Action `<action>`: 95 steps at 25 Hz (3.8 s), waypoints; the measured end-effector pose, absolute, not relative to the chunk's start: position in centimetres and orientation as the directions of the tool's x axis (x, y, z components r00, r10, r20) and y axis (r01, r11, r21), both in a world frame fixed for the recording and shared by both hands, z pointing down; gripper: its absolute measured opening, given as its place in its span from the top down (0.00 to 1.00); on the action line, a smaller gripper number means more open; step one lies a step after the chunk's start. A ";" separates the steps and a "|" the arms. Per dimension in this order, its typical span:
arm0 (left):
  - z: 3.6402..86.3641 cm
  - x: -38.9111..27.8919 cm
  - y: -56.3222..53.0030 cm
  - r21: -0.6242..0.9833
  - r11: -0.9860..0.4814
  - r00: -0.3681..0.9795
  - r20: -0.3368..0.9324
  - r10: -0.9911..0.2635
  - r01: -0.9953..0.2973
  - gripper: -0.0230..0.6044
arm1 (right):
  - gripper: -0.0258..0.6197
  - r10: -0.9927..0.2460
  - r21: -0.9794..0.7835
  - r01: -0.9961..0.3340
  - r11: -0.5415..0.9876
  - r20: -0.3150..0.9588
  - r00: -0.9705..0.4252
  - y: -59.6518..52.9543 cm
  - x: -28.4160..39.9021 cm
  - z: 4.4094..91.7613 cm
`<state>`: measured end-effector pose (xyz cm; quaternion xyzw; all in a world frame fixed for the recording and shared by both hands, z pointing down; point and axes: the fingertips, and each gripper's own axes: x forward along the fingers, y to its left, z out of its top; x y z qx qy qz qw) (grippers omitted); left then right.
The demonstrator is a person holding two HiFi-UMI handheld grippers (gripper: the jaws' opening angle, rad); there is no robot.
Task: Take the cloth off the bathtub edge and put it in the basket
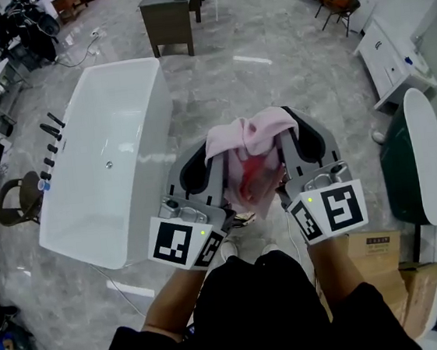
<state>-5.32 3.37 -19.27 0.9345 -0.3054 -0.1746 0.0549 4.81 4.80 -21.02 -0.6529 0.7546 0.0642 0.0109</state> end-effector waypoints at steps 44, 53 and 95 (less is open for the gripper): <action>7.7 2.0 -5.8 0.337 -0.675 0.748 0.178 -0.639 -0.657 0.93 | 0.90 -0.923 -0.067 -0.978 0.200 0.322 -0.211 -4.2 11.0 6.1; 15.5 3.0 -7.7 0.352 -0.599 0.692 0.277 -0.667 -0.719 0.93 | 0.90 -0.870 -0.116 -0.962 0.246 0.410 -0.272 -6.3 12.7 12.8; 62.3 -1.3 -6.3 0.389 -0.224 0.441 0.669 -0.598 -0.893 0.93 | 0.90 -0.507 -0.253 -0.883 0.395 0.742 -0.439 -7.1 11.1 61.2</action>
